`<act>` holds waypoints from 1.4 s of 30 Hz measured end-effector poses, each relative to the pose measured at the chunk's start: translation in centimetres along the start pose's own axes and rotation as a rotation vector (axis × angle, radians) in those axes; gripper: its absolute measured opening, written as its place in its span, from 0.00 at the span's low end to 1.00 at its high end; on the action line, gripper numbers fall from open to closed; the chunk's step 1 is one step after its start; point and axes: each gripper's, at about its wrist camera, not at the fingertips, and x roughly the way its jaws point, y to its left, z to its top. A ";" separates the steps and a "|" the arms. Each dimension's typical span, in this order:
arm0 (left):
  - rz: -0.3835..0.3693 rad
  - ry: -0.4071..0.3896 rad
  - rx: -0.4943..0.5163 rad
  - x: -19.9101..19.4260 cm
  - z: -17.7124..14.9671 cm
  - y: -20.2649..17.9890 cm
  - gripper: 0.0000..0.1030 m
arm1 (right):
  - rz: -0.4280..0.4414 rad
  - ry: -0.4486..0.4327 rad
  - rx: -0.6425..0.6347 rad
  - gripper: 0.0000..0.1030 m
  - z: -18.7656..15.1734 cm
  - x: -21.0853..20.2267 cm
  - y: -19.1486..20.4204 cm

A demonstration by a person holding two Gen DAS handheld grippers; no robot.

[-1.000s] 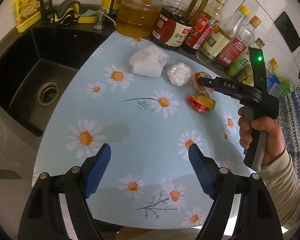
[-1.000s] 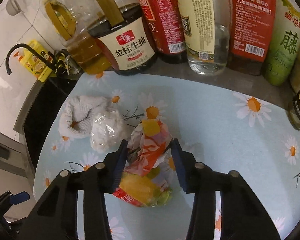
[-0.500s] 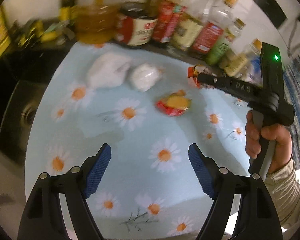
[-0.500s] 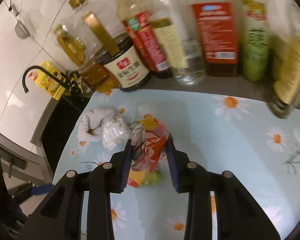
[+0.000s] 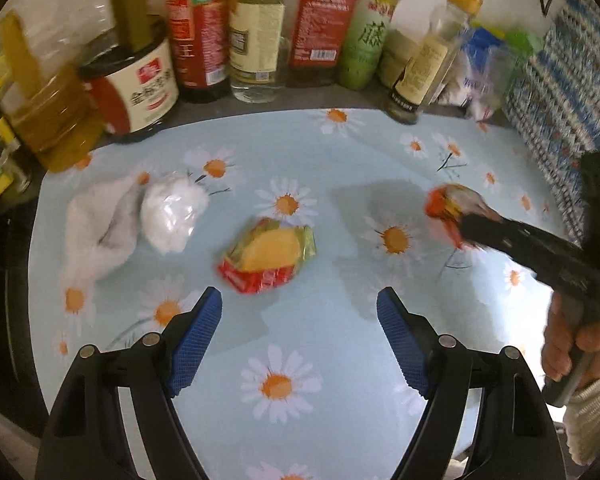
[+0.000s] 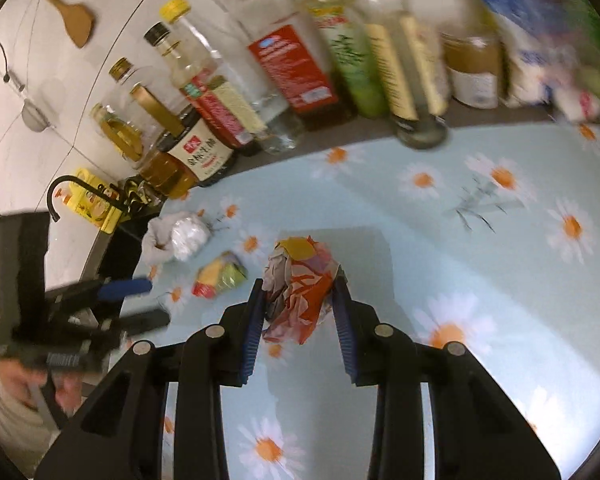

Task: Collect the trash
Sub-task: 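Grasp the yellow-red snack bag with the left gripper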

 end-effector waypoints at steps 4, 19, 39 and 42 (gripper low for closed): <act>0.029 0.018 0.040 0.9 1.4 -0.3 0.75 | 0.000 -0.018 0.042 0.34 -1.7 -1.5 -1.8; 0.112 0.152 0.161 6.5 3.8 0.4 0.75 | 0.015 0.016 0.103 0.34 -3.7 -2.4 -5.0; 0.034 0.182 0.170 7.7 3.3 1.3 0.56 | 0.024 0.032 0.093 0.34 -3.4 -2.0 -5.1; 0.022 0.171 0.143 7.1 2.9 2.0 0.55 | 0.025 0.036 0.082 0.34 -3.4 -1.8 -4.7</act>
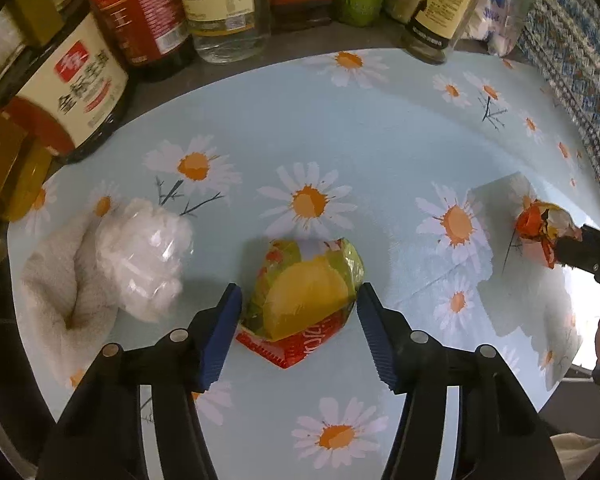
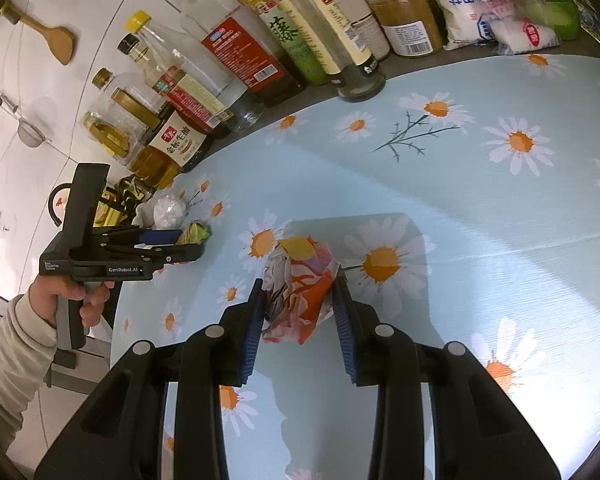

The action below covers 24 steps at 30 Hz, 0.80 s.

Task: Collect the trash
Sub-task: 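Grasp the yellow-red snack bag with the left gripper, then carry the snack bag and wrapper down over the black bin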

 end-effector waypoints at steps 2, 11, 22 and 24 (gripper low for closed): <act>-0.012 -0.004 -0.007 -0.4 -0.8 0.0 0.54 | 0.002 0.000 -0.005 0.34 -0.1 0.0 0.3; -0.050 -0.077 -0.069 -3.2 -4.6 0.7 0.49 | 0.001 0.027 -0.030 0.34 -1.2 1.0 2.4; -0.103 -0.172 -0.096 -7.5 -11.3 0.9 0.48 | 0.002 0.044 -0.097 0.34 -4.4 2.0 8.9; -0.111 -0.201 -0.089 -8.5 -13.0 1.0 0.48 | -0.001 0.043 -0.103 0.34 -5.1 2.0 10.1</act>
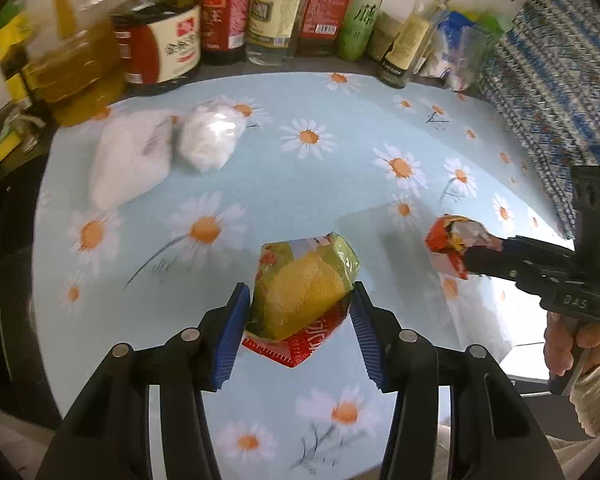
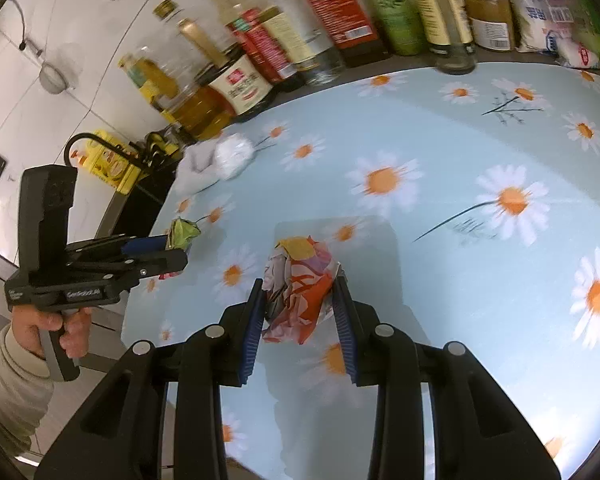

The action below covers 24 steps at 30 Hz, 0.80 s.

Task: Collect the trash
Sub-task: 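Carry the snack bag and wrapper down over the black bin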

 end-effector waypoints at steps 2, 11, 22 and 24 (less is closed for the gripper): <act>-0.009 -0.018 0.000 -1.0 -1.1 0.2 0.48 | -0.003 0.001 -0.011 0.34 -1.0 0.1 1.8; -0.026 -0.086 -0.022 -5.9 -8.4 2.5 0.47 | -0.012 0.010 -0.049 0.34 -6.2 0.8 9.6; -0.086 -0.105 -0.041 -8.2 -16.3 4.5 0.48 | -0.043 0.049 -0.043 0.34 -13.3 2.0 16.4; -0.092 -0.106 -0.046 -8.5 -17.6 5.0 0.48 | -0.048 0.055 -0.039 0.34 -14.3 2.3 17.2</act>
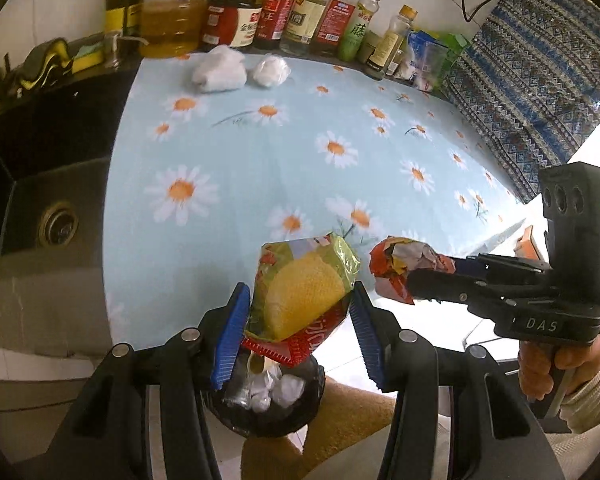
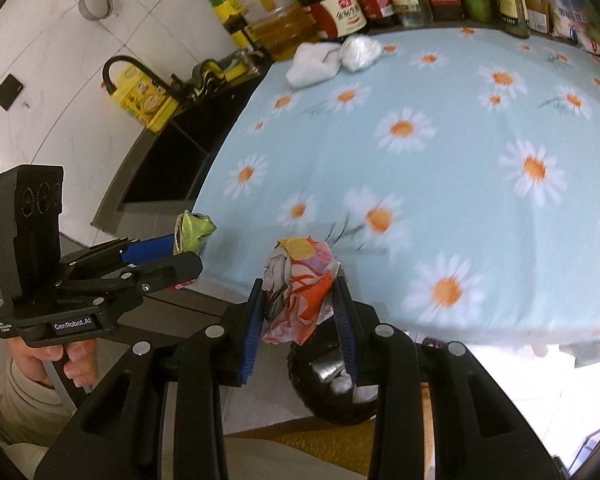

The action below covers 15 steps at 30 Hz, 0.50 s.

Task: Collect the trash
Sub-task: 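Carry the snack bag and wrapper down over the black bin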

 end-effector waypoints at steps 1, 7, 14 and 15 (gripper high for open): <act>-0.006 0.005 -0.004 -0.1 -0.7 0.3 0.48 | -0.002 0.003 0.003 0.34 -0.5 0.2 0.4; -0.034 0.039 -0.010 0.0 -3.8 1.3 0.48 | -0.023 0.031 0.030 0.34 -3.5 1.7 2.0; -0.052 0.103 -0.025 1.4 -6.6 2.1 0.48 | -0.050 0.092 0.082 0.34 -6.7 3.4 1.8; -0.054 0.113 -0.027 1.7 -7.0 2.2 0.48 | -0.053 0.100 0.087 0.34 -7.0 3.5 1.7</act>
